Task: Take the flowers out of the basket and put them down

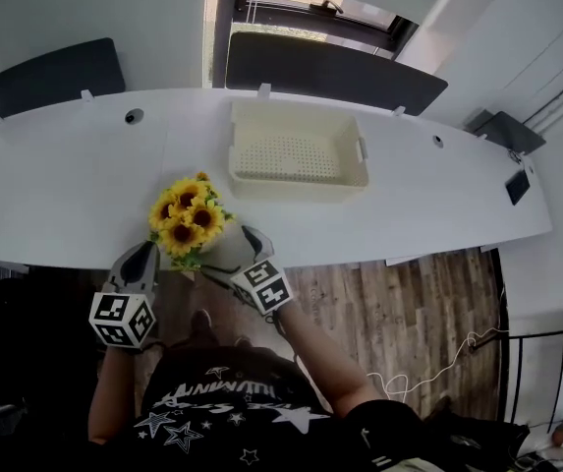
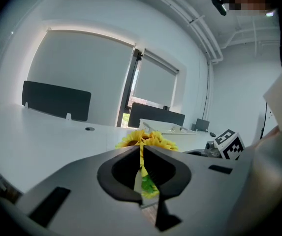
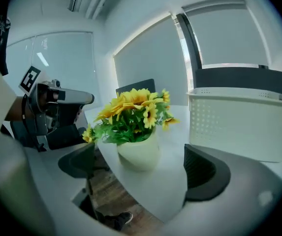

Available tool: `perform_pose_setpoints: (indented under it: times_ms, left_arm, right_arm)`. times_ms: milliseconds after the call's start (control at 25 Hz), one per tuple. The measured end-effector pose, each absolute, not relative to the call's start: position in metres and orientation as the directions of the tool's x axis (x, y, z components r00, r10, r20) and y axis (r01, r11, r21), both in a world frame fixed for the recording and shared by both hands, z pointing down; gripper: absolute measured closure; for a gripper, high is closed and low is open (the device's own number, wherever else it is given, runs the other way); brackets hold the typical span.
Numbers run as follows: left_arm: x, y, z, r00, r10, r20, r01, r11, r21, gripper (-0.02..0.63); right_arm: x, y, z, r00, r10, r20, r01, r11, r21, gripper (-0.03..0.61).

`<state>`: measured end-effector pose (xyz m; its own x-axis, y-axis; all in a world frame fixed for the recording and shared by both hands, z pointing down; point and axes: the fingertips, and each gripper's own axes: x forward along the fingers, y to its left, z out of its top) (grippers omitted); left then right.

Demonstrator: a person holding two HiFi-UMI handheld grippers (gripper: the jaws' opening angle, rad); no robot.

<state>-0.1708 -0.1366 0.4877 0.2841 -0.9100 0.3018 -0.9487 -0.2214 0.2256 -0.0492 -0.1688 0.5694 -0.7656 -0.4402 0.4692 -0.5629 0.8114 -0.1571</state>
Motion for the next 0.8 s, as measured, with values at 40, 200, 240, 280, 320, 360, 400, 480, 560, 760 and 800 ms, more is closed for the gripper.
perform_pose_setpoints:
  times_ms: [40, 200, 240, 280, 320, 360, 400, 480, 560, 760, 800]
  left_arm:
    - [-0.166, -0.132, 0.485, 0.282, -0.912, 0.299, -0.949, -0.221, 0.224, 0.584]
    - [-0.149, -0.114, 0.473, 0.273, -0.919, 0.285, -0.953, -0.217, 0.214, 0.584]
    - [-0.144, -0.109, 0.469, 0.269, -0.921, 0.281, -0.954, -0.216, 0.206, 0.584]
    - [-0.14, -0.104, 0.465, 0.265, -0.923, 0.279, -0.957, -0.216, 0.194, 0.584]
    - [-0.136, -0.1, 0.462, 0.26, -0.925, 0.276, -0.96, -0.216, 0.179, 0.584]
    - [-0.132, -0.096, 0.459, 0.256, -0.928, 0.271, -0.962, -0.217, 0.166, 0.584]
    - [-0.129, -0.092, 0.457, 0.253, -0.931, 0.265, -0.963, -0.217, 0.158, 0.584]
    - [-0.123, -0.083, 0.454, 0.252, -0.935, 0.249, -0.963, -0.217, 0.163, 0.584]
    - [-0.118, -0.074, 0.455, 0.254, -0.937, 0.241, -0.96, -0.215, 0.178, 0.584]
    - [-0.105, -0.05, 0.471, 0.271, -0.928, 0.257, -0.957, -0.229, 0.181, 0.584]
    - [-0.103, -0.048, 0.472, 0.275, -0.926, 0.258, -0.955, -0.234, 0.18, 0.584]
  right_arm:
    - [-0.043, -0.167, 0.569, -0.767, -0.448, 0.46, -0.564, 0.812, -0.149, 0.025]
    - [-0.024, -0.146, 0.559, -0.781, -0.438, 0.445, -0.551, 0.819, -0.162, 0.025]
    - [-0.02, -0.14, 0.557, -0.785, -0.436, 0.44, -0.548, 0.82, -0.164, 0.025]
    - [-0.016, -0.135, 0.554, -0.789, -0.437, 0.431, -0.546, 0.821, -0.167, 0.025]
    - [-0.013, -0.13, 0.552, -0.794, -0.439, 0.42, -0.544, 0.821, -0.17, 0.025]
    - [-0.011, -0.126, 0.549, -0.798, -0.443, 0.41, -0.544, 0.821, -0.173, 0.025]
    - [-0.008, -0.123, 0.546, -0.799, -0.449, 0.4, -0.546, 0.82, -0.17, 0.026]
    - [-0.004, -0.118, 0.538, -0.797, -0.471, 0.377, -0.554, 0.819, -0.149, 0.031]
    - [-0.001, -0.112, 0.533, -0.798, -0.487, 0.355, -0.561, 0.816, -0.14, 0.037]
    - [0.01, -0.085, 0.541, -0.801, -0.48, 0.358, -0.561, 0.81, -0.171, 0.048]
    - [0.013, -0.081, 0.54, -0.8, -0.482, 0.358, -0.563, 0.808, -0.172, 0.057]
